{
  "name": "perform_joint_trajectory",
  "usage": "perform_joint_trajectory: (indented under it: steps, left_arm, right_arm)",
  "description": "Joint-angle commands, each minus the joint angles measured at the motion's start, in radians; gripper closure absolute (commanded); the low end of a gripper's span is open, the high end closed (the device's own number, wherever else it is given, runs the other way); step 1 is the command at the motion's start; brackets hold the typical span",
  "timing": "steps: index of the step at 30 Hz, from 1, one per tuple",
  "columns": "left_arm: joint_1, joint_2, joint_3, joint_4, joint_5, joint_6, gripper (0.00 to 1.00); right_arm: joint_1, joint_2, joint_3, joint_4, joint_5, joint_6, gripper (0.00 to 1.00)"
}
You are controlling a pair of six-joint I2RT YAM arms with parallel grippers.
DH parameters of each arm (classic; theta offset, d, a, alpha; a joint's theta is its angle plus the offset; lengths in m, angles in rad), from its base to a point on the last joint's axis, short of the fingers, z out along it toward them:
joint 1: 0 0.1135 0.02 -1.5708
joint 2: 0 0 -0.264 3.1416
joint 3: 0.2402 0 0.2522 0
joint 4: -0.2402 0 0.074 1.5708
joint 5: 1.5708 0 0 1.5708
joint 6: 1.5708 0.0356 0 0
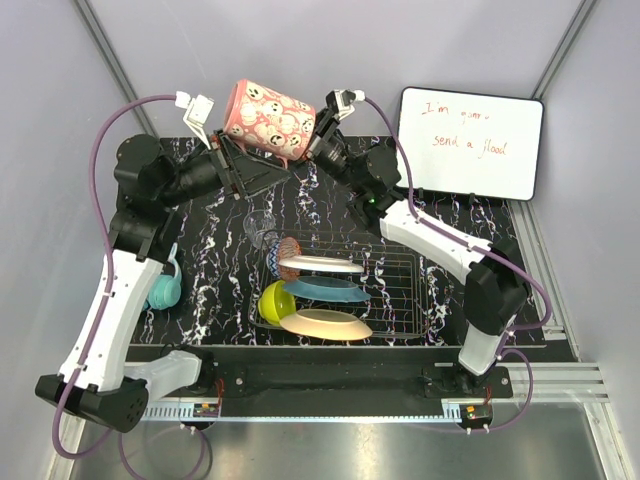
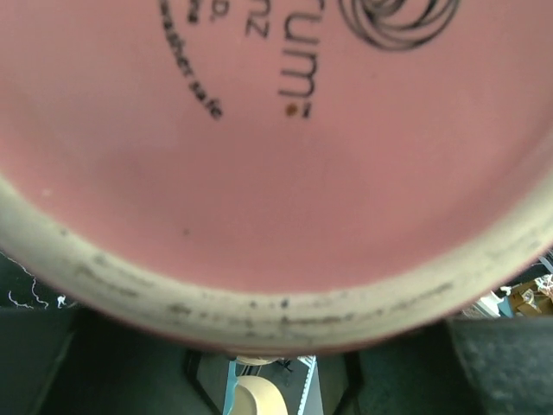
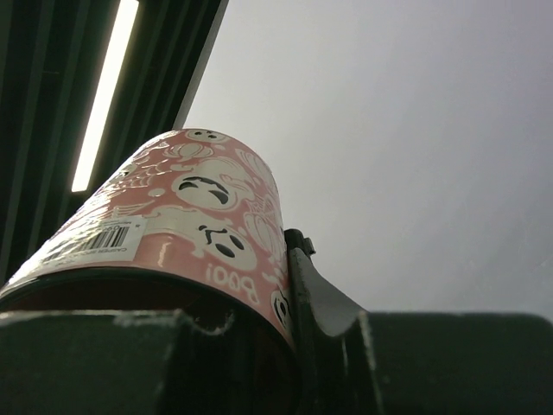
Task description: Load the mixed dishes into the dish rack
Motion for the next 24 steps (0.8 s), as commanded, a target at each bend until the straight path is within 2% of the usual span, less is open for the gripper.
perform_joint_trajectory:
  steps: [1, 3, 4, 6, 12, 14, 16, 17, 19, 24]
  left_arm:
    - [0.000, -0.002, 0.011, 0.056, 0.027, -0.009, 0.67]
    - [0.004, -0.003, 0.015, 0.069, 0.034, -0.012, 0.79]
    - [0.012, -0.002, 0.018, 0.072, 0.037, -0.018, 0.88]
    - [0.021, 0.000, 0.018, 0.085, 0.046, -0.026, 0.99]
    - [0.047, -0.011, 0.007, 0.106, 0.078, -0.043, 1.00]
    - [0.049, -0.015, 0.018, 0.103, 0.077, -0.029, 1.00]
    - [0.050, -0.018, 0.042, 0.088, 0.080, -0.008, 1.00]
    - [0.050, -0.018, 0.047, 0.085, 0.080, -0.006, 1.00]
    - [0.050, -0.018, 0.054, 0.089, 0.081, -0.008, 1.00]
    - [0.052, -0.029, 0.039, 0.097, 0.083, -0.009, 1.00]
  right_arm:
    - [0.056, -0.008, 0.072, 0.023, -0.042, -0.051, 1.00]
    - [0.059, -0.014, 0.052, 0.014, -0.042, -0.057, 1.00]
    - [0.060, -0.017, 0.046, 0.017, -0.043, -0.055, 1.00]
    - [0.063, -0.024, 0.018, 0.017, -0.046, -0.055, 1.00]
    - [0.061, -0.097, -0.086, -0.032, -0.078, -0.104, 1.00]
    - [0.060, -0.144, -0.122, -0.087, -0.094, -0.146, 0.85]
    - [0.059, -0.211, -0.192, -0.164, -0.088, -0.211, 0.76]
    - [0.056, -0.234, -0.217, -0.184, -0.079, -0.227, 0.65]
    - [0.049, -0.280, -0.273, -0.203, -0.065, -0.252, 0.63]
    - [0.023, -0.334, -0.317, -0.249, -0.054, -0.276, 0.44]
